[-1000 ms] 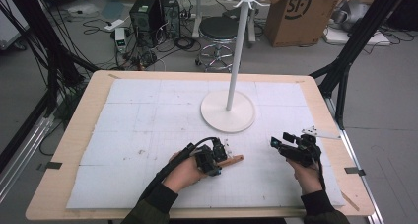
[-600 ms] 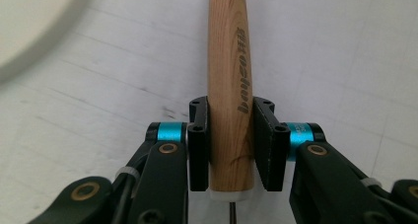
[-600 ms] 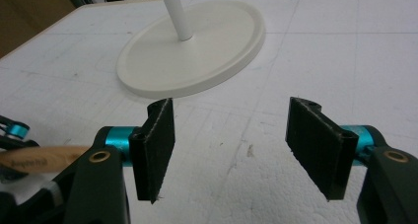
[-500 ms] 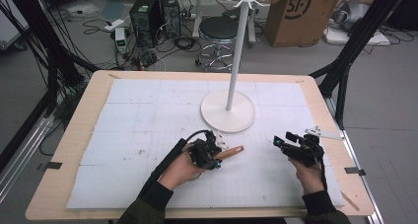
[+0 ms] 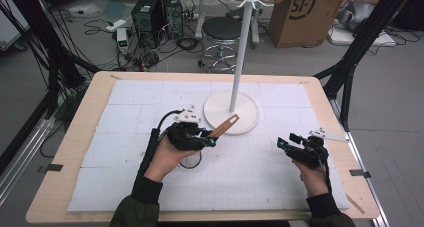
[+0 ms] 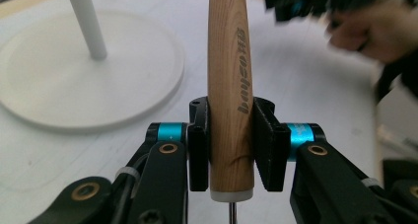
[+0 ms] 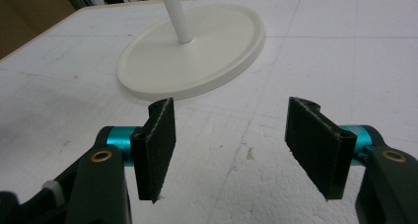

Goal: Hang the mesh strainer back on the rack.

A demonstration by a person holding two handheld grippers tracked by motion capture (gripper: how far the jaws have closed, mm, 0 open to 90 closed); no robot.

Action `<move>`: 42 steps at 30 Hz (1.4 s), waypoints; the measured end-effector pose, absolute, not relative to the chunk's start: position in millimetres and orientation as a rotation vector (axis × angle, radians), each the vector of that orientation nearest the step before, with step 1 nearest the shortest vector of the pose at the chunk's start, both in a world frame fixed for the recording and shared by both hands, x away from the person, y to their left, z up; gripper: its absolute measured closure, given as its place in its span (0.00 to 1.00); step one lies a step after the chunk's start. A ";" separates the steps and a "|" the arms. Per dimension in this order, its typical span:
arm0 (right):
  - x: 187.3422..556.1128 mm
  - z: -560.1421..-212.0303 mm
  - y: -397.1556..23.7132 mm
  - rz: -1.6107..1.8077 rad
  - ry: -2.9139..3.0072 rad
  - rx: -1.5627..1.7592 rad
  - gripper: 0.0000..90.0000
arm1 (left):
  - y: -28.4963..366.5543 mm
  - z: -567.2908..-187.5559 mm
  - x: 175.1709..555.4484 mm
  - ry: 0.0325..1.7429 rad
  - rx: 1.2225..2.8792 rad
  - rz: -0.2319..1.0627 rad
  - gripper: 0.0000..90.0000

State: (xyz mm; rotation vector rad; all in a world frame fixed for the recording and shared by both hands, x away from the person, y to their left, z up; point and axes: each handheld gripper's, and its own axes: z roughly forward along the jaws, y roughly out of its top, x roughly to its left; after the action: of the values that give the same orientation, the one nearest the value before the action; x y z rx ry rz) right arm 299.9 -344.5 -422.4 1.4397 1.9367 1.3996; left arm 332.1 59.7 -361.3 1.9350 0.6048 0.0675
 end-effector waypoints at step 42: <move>301.9 -423.3 -322.2 1.494 1.999 1.255 0.25 | 55.4 -254.3 379.1 0.508 1.229 0.286 0.79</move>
State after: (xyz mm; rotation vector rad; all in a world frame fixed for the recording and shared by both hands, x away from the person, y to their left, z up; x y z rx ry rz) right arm 301.9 -322.2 -423.3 1.2550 1.9986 1.4942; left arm 379.1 55.4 -254.3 1.2288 0.5085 0.2859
